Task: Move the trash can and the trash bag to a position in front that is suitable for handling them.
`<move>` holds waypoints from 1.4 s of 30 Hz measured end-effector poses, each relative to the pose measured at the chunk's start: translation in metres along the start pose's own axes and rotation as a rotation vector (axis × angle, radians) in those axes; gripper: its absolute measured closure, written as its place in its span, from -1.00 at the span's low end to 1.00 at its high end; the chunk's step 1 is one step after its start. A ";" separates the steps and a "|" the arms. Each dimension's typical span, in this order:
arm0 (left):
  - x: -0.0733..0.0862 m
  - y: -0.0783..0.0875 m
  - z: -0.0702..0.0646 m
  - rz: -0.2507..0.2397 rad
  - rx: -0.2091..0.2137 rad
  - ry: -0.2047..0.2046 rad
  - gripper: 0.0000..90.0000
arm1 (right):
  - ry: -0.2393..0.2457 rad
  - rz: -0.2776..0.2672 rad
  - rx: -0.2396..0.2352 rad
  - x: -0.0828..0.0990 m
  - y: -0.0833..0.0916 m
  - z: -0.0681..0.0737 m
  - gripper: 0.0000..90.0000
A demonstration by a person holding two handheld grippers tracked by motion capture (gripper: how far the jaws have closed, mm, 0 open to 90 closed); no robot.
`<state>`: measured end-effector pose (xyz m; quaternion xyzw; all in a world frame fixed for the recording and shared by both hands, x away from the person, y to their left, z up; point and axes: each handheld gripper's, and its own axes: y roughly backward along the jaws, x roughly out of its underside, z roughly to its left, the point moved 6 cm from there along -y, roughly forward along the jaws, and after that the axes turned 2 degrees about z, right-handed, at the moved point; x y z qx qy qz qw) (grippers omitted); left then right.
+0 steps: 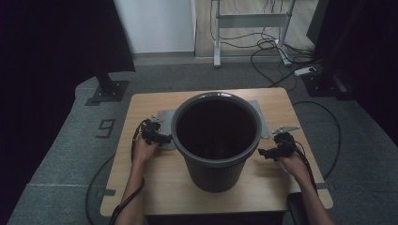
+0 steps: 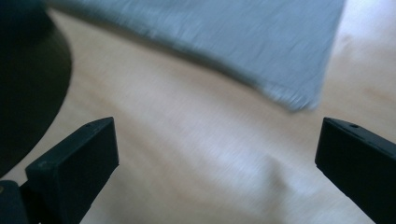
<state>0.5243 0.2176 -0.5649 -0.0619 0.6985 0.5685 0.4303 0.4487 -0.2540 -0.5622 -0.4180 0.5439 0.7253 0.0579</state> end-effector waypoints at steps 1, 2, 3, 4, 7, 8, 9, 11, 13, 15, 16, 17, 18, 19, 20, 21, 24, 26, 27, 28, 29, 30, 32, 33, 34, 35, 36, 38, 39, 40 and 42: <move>-0.002 0.008 0.001 -0.009 -0.011 -0.006 -1.00 | -0.004 -0.006 0.010 -0.005 -0.001 -0.003 -1.00; -0.002 0.008 0.001 -0.009 -0.011 -0.006 -1.00 | -0.004 -0.006 0.010 -0.005 -0.001 -0.003 -1.00; -0.003 0.015 0.000 -0.018 -0.018 -0.011 -1.00 | -0.014 -0.008 0.034 -0.015 -0.005 -0.011 -1.00; -0.003 0.022 0.000 -0.021 -0.025 -0.016 -1.00 | -0.014 -0.008 0.034 -0.015 -0.005 -0.011 -1.00; 0.018 0.041 -0.004 -0.013 -0.062 -0.016 -1.00 | -0.032 0.009 0.085 -0.033 -0.019 -0.028 -1.00; 0.018 0.041 -0.004 -0.013 -0.062 -0.016 -1.00 | -0.032 0.009 0.085 -0.033 -0.019 -0.028 -1.00; 0.037 0.046 -0.006 -0.004 -0.062 0.012 -1.00 | -0.039 0.033 0.113 -0.039 -0.030 -0.038 -1.00; 0.047 0.048 -0.007 0.001 -0.057 0.028 -1.00 | -0.048 0.040 0.131 -0.041 -0.036 -0.043 -1.00; 0.073 0.055 -0.011 0.013 -0.059 0.061 -1.00 | -0.088 0.031 0.174 -0.045 -0.051 -0.057 -1.00; 0.080 0.057 -0.012 0.021 -0.065 0.060 -1.00 | -0.096 0.031 0.184 -0.045 -0.056 -0.061 -1.00; 0.086 0.059 -0.013 0.025 -0.078 0.060 -1.00 | -0.100 0.035 0.199 -0.044 -0.060 -0.064 -1.00; 0.090 0.062 -0.014 0.023 -0.084 0.067 -1.00 | -0.097 0.038 0.220 -0.043 -0.063 -0.067 -1.00; 0.092 0.063 -0.016 0.021 -0.080 0.070 -1.00 | -0.087 0.050 0.241 -0.041 -0.066 -0.070 -1.00; 0.093 0.063 -0.018 0.023 -0.073 0.070 -1.00 | -0.083 0.067 0.251 -0.039 -0.068 -0.070 -1.00; 0.096 0.062 -0.020 0.037 -0.084 0.050 -1.00 | -0.101 0.050 0.247 -0.035 -0.067 -0.070 -1.00; 0.096 0.062 -0.020 0.037 -0.084 0.050 -1.00 | -0.105 0.039 0.243 -0.032 -0.066 -0.069 -1.00; 0.100 0.055 -0.025 0.060 -0.027 0.047 -1.00 | -0.121 0.021 0.222 -0.020 -0.058 -0.062 -1.00; 0.101 0.055 -0.025 0.063 -0.018 0.050 -1.00 | -0.149 0.018 0.203 -0.009 -0.050 -0.058 -1.00; 0.101 0.055 -0.025 0.063 -0.018 0.050 -1.00 | -0.149 0.020 0.206 -0.003 -0.045 -0.055 -1.00; 0.101 0.055 -0.025 0.064 -0.017 0.051 -1.00 | -0.149 0.020 0.206 -0.003 -0.045 -0.055 -1.00; 0.100 0.054 -0.026 0.067 -0.010 0.056 -1.00 | -0.149 0.036 0.207 0.008 -0.035 -0.049 -1.00; 0.100 0.054 -0.026 0.067 -0.010 0.056 -1.00 | -0.143 0.044 0.201 0.014 -0.030 -0.044 -1.00; 0.100 0.054 -0.026 0.067 -0.009 0.055 -1.00 | -0.126 0.070 0.181 0.025 -0.019 -0.032 -1.00; 0.100 0.054 -0.026 0.067 -0.010 0.055 -1.00 | -0.108 0.089 0.161 0.031 -0.014 -0.025 -1.00; 0.100 0.054 -0.026 0.067 -0.010 0.055 -1.00 | -0.108 0.089 0.161 0.031 -0.014 -0.025 -1.00; 0.100 0.054 -0.026 0.068 -0.009 0.055 -1.00 | -0.087 0.115 0.143 0.036 -0.009 -0.019 -1.00; 0.100 0.054 -0.026 0.068 -0.008 0.055 -1.00 | -0.075 0.127 0.109 0.039 0.001 -0.011 -0.99; 0.099 0.053 -0.027 0.069 -0.007 0.054 -1.00 | -0.092 0.090 0.111 0.031 0.006 -0.015 -0.99; 0.099 0.053 -0.027 0.069 -0.007 0.053 -1.00 | -0.091 0.077 0.134 0.026 0.007 -0.018 -0.99; 0.099 0.053 -0.027 0.068 -0.007 0.053 -1.00 | -0.091 0.077 0.134 0.026 0.007 -0.018 -0.99; 0.099 0.053 -0.027 0.069 -0.007 0.053 -1.00 | -0.081 0.050 0.142 0.014 0.001 -0.024 -0.99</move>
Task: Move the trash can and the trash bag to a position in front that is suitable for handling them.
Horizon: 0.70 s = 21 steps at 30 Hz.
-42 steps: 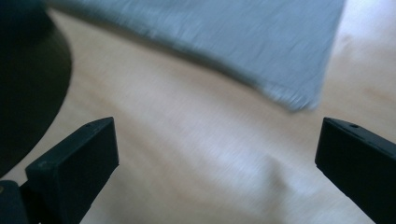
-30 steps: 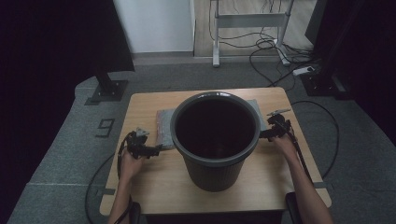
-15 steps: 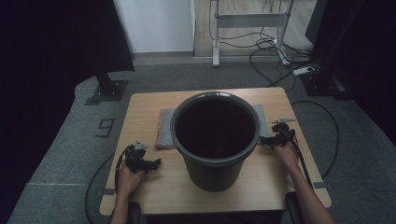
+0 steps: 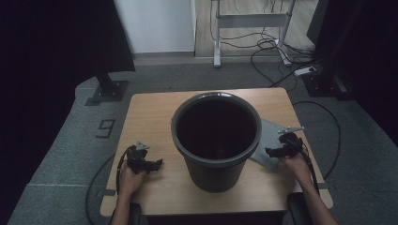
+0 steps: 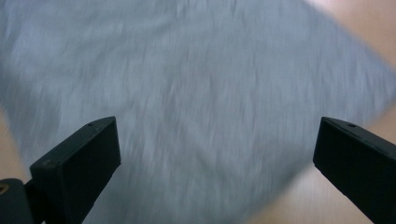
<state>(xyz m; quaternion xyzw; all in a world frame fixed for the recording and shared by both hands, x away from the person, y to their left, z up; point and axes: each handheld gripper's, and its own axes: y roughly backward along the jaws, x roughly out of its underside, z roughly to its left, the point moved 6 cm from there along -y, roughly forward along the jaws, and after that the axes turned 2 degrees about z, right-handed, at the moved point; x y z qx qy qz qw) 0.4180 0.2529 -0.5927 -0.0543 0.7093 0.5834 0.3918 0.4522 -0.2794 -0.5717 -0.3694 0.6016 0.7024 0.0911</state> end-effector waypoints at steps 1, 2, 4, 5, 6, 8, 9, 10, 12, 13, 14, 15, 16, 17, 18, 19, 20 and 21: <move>0.000 0.000 0.000 0.000 0.000 0.000 -1.00 | 0.042 -0.018 0.014 -0.013 -0.010 0.001 -0.97; 0.000 0.000 0.000 0.000 0.000 0.000 -1.00 | 0.072 -0.032 0.004 -0.018 -0.016 0.002 -0.95; 0.000 0.000 0.000 0.000 0.000 0.001 -1.00 | 0.089 -0.034 -0.011 -0.021 -0.023 0.004 -0.95; 0.000 0.000 0.000 0.000 0.001 0.000 -1.00 | 0.102 0.001 -0.006 -0.021 -0.036 0.004 -0.89; 0.000 0.000 0.000 0.000 0.001 0.000 -1.00 | 0.102 0.001 -0.006 -0.021 -0.036 0.004 -0.89; 0.000 0.000 -0.001 0.000 0.002 -0.002 -1.00 | 0.062 0.003 -0.058 -0.016 -0.041 0.005 -0.91; 0.000 0.000 -0.001 0.000 0.003 -0.002 -1.00 | 0.068 0.007 -0.059 -0.013 -0.039 0.006 -0.92; 0.000 0.000 -0.001 0.000 0.003 -0.002 -1.00 | 0.068 0.007 -0.059 -0.013 -0.039 0.006 -0.92; 0.000 0.000 -0.001 0.000 0.002 -0.002 -1.00 | 0.087 0.027 -0.073 -0.001 -0.028 0.012 -0.92; 0.000 0.000 -0.001 0.000 0.002 -0.002 -1.00 | 0.087 0.027 -0.073 -0.001 -0.028 0.012 -0.92; 0.000 0.000 -0.001 0.000 0.003 -0.003 -1.00 | 0.097 0.030 -0.080 0.011 -0.019 0.020 -0.92; 0.000 0.000 -0.001 0.000 0.003 -0.003 -1.00 | 0.104 0.035 -0.085 0.017 -0.014 0.026 -0.93; 0.000 0.000 -0.001 0.000 0.003 -0.003 -1.00 | 0.104 0.035 -0.085 0.017 -0.014 0.026 -0.93; 0.000 0.000 -0.001 -0.001 0.004 -0.003 -1.00 | 0.112 0.046 -0.093 0.023 -0.009 0.033 -0.95; 0.000 0.000 -0.001 -0.001 0.004 -0.003 -1.00 | 0.133 0.062 -0.108 0.029 -0.004 0.041 -0.96; 0.000 0.000 -0.001 -0.001 0.004 -0.003 -1.00 | 0.163 0.089 -0.165 0.037 0.007 0.056 -0.92; 0.000 0.000 -0.001 -0.001 0.005 -0.003 -1.00 | 0.160 0.080 -0.192 0.037 0.012 0.060 -0.92; 0.000 0.000 -0.001 -0.001 0.005 -0.003 -1.00 | 0.153 0.059 -0.201 0.034 0.017 0.061 -0.91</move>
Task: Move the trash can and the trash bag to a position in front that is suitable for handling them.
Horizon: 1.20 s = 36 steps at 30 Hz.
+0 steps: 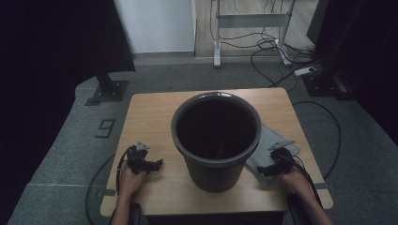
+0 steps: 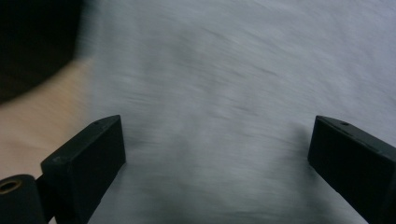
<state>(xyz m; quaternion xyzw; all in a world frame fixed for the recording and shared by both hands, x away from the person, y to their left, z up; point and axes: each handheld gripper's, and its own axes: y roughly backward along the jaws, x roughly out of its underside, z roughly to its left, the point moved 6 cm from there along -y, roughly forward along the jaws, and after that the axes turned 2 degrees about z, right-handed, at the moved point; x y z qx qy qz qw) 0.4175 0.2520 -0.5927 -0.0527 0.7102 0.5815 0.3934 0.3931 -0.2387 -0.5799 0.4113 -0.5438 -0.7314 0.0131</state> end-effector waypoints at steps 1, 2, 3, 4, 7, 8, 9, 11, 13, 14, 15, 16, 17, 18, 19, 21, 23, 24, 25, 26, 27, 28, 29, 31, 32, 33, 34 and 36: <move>0.000 0.000 0.000 0.000 0.001 0.000 -1.00 | -0.007 -0.029 0.001 -0.005 0.005 0.000 -0.91; 0.000 0.000 -0.002 -0.001 0.003 -0.005 -1.00 | -0.013 -0.060 0.005 -0.011 0.009 0.000 -0.91; 0.000 0.000 -0.002 -0.001 0.003 -0.005 -1.00 | -0.013 -0.060 0.005 -0.011 0.009 0.000 -0.91; 0.000 0.000 -0.003 0.001 0.008 -0.012 -1.00 | -0.002 -0.092 -0.004 -0.020 0.015 0.004 -0.90; -0.002 -0.001 -0.012 0.009 0.030 -0.033 -1.00 | 0.062 -0.101 -0.053 -0.026 0.016 0.025 -1.00; -0.003 -0.001 -0.014 0.009 0.031 -0.046 -1.00 | 0.062 -0.101 -0.053 -0.026 0.016 0.025 -1.00; -0.004 -0.001 -0.016 0.013 0.028 -0.059 -1.00 | 0.080 -0.100 -0.074 -0.026 0.015 0.032 -1.00; -0.005 0.000 -0.019 0.009 0.028 -0.071 -1.00 | 0.091 -0.122 -0.113 -0.029 0.014 0.047 -1.00; -0.007 0.003 -0.020 -0.001 0.026 -0.072 -1.00 | 0.096 -0.136 -0.122 -0.033 0.012 0.054 -1.00; -0.007 0.005 -0.019 -0.005 0.024 -0.072 -1.00 | 0.112 -0.132 -0.107 -0.037 0.009 0.056 -1.00; -0.007 0.006 -0.017 -0.010 0.023 -0.066 -1.00 | 0.104 -0.132 -0.116 -0.040 0.007 0.057 -1.00; -0.005 0.008 -0.014 -0.015 0.025 -0.050 -1.00 | 0.094 -0.132 -0.123 -0.043 0.004 0.057 -1.00; -0.005 0.008 -0.014 -0.015 0.025 -0.050 -1.00 | 0.094 -0.132 -0.123 -0.043 0.004 0.057 -1.00; -0.004 0.009 -0.011 -0.012 0.023 -0.041 -1.00 | 0.088 -0.144 -0.121 -0.053 -0.003 0.057 -1.00; -0.003 0.009 -0.008 -0.010 0.016 -0.035 -1.00 | 0.088 -0.144 -0.121 -0.053 -0.003 0.057 -1.00; 0.001 0.010 -0.001 -0.004 0.004 -0.017 -1.00 | 0.084 -0.158 -0.126 -0.073 -0.017 0.061 -1.00; 0.002 0.011 0.002 -0.002 -0.001 -0.013 -1.00 | 0.080 -0.164 -0.131 -0.081 -0.023 0.063 -1.00; 0.003 0.012 0.005 -0.002 -0.008 -0.007 -1.00 | 0.079 -0.170 -0.131 -0.089 -0.029 0.064 -1.00; 0.005 0.013 0.007 -0.001 -0.013 -0.001 -1.00 | 0.068 -0.196 -0.153 -0.105 -0.040 0.068 -1.00; 0.007 0.013 0.010 -0.001 -0.014 0.006 -1.00 | 0.049 -0.229 -0.186 -0.112 -0.044 0.069 -1.00; 0.009 0.013 0.012 0.001 -0.017 0.010 -1.00 | 0.026 -0.243 -0.200 -0.116 -0.046 0.068 -1.00; 0.014 0.013 0.016 0.014 -0.027 0.011 -1.00 | 0.023 -0.247 -0.189 -0.118 -0.046 0.064 -1.00; 0.016 0.014 0.017 0.010 -0.018 0.018 -1.00 | 0.031 -0.244 -0.169 -0.118 -0.045 0.058 -1.00; 0.016 0.014 0.018 0.003 -0.015 0.027 -1.00 | 0.039 -0.227 -0.143 -0.115 -0.044 0.049 -1.00; 0.016 0.014 0.019 0.004 -0.018 0.029 -1.00 | 0.045 -0.206 -0.114 -0.111 -0.041 0.039 -1.00; 0.016 0.014 0.019 0.004 -0.018 0.027 -1.00 | 0.039 -0.193 -0.082 -0.105 -0.037 0.026 -1.00; 0.015 0.012 0.017 0.000 -0.015 0.022 -1.00 | 0.011 -0.168 0.003 -0.093 -0.028 -0.005 -1.00; 0.013 0.011 0.015 -0.001 -0.010 0.014 -1.00 | -0.024 -0.134 0.087 -0.079 -0.019 -0.038 -0.99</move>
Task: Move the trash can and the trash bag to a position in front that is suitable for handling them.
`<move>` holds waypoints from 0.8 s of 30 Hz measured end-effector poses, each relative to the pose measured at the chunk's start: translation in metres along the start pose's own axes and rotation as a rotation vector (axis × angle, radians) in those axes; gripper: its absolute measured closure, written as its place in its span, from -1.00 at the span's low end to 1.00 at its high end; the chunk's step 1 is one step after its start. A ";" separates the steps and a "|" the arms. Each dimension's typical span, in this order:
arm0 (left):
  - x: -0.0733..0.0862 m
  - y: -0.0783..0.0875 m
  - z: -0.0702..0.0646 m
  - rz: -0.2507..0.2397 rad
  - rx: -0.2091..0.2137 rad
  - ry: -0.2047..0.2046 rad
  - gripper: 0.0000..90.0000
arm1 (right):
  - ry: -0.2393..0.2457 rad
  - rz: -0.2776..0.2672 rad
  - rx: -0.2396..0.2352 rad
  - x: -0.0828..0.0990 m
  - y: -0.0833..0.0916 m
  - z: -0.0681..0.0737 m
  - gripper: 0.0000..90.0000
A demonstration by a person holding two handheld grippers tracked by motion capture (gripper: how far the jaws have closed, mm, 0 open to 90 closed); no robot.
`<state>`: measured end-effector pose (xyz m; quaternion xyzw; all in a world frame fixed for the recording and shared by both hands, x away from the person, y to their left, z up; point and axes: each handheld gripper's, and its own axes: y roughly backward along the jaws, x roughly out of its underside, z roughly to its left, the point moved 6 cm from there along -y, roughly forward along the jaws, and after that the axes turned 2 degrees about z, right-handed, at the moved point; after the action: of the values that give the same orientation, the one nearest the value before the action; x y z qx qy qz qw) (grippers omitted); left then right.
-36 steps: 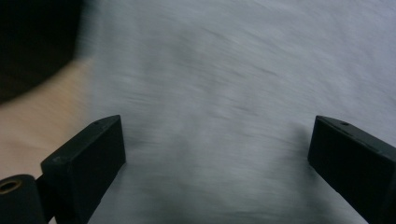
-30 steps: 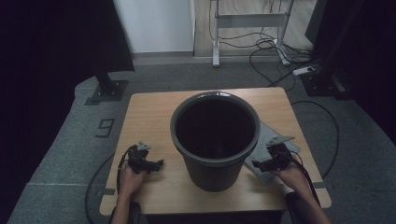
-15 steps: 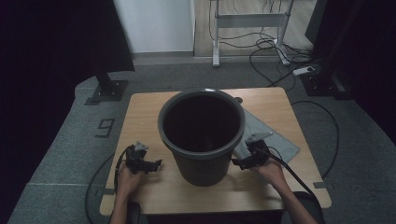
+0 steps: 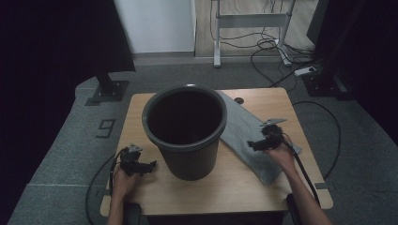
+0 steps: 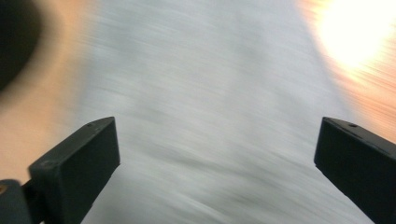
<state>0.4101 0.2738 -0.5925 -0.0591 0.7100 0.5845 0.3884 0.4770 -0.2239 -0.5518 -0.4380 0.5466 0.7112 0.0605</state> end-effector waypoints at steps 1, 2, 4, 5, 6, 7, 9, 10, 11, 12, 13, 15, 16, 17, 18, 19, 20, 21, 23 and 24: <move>0.000 0.000 0.000 0.000 0.000 0.000 -1.00 | 0.000 0.000 0.000 0.000 0.000 0.000 -0.99; -0.001 0.000 -0.001 0.001 0.002 -0.002 -1.00 | -0.025 0.009 0.039 0.006 0.003 -0.016 -0.96; -0.002 -0.002 -0.002 0.001 0.005 -0.005 -1.00 | -0.133 0.014 0.099 0.022 0.011 -0.059 -0.87; -0.002 -0.002 -0.002 0.001 0.005 -0.005 -1.00 | -0.133 0.014 0.099 0.022 0.011 -0.059 -0.87; -0.003 -0.002 -0.002 0.001 0.005 -0.005 -1.00 | -0.160 0.021 0.116 0.027 0.012 -0.069 -0.84; -0.003 -0.002 -0.002 0.001 0.006 -0.004 -1.00 | -0.174 0.029 0.130 0.031 0.012 -0.077 -0.80; -0.003 -0.002 -0.002 0.001 0.006 -0.004 -1.00 | -0.186 0.062 0.109 0.041 0.010 -0.085 -0.75; -0.003 -0.002 -0.002 0.002 0.006 -0.004 -1.00 | -0.180 0.074 0.095 0.044 0.008 -0.084 -0.75; -0.003 -0.002 -0.002 0.002 0.006 -0.004 -1.00 | -0.171 0.085 0.087 0.047 0.007 -0.082 -0.75; -0.003 -0.002 -0.002 0.002 0.006 -0.004 -1.00 | -0.163 0.092 0.079 0.050 0.007 -0.079 -0.75; -0.003 -0.002 -0.002 0.002 0.006 -0.004 -1.00 | -0.153 0.097 0.064 0.053 0.006 -0.075 -0.73; -0.003 -0.002 -0.002 0.002 0.006 -0.004 -1.00 | -0.140 0.107 0.048 0.057 0.006 -0.069 -0.75; -0.003 -0.002 -0.002 0.002 0.006 -0.004 -1.00 | -0.120 0.106 0.054 0.060 0.007 -0.064 -0.76; -0.003 -0.002 -0.002 0.002 0.006 -0.004 -1.00 | -0.102 0.108 0.055 0.063 0.009 -0.058 -0.76; -0.003 -0.002 -0.002 0.003 0.006 -0.004 -1.00 | -0.075 0.114 0.032 0.069 0.015 -0.042 -0.76; -0.003 -0.002 -0.002 0.003 0.006 -0.004 -1.00 | -0.075 0.114 0.032 0.069 0.015 -0.042 -0.76; -0.003 -0.002 -0.002 0.003 0.006 -0.004 -1.00 | -0.062 0.119 0.020 0.072 0.018 -0.032 -0.76; -0.003 -0.002 -0.002 0.003 0.006 -0.003 -1.00 | -0.003 0.131 -0.036 0.079 0.024 -0.007 -0.78; -0.003 -0.002 -0.002 0.003 0.006 -0.003 -1.00 | 0.068 0.138 -0.128 0.082 0.034 0.019 -0.77; -0.003 -0.002 -0.002 0.002 0.006 -0.003 -1.00 | 0.068 0.138 -0.128 0.082 0.034 0.019 -0.77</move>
<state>0.4125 0.2703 -0.5925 -0.0561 0.7113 0.5827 0.3890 0.3972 -0.2538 -0.5837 -0.4261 0.5308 0.7318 -0.0354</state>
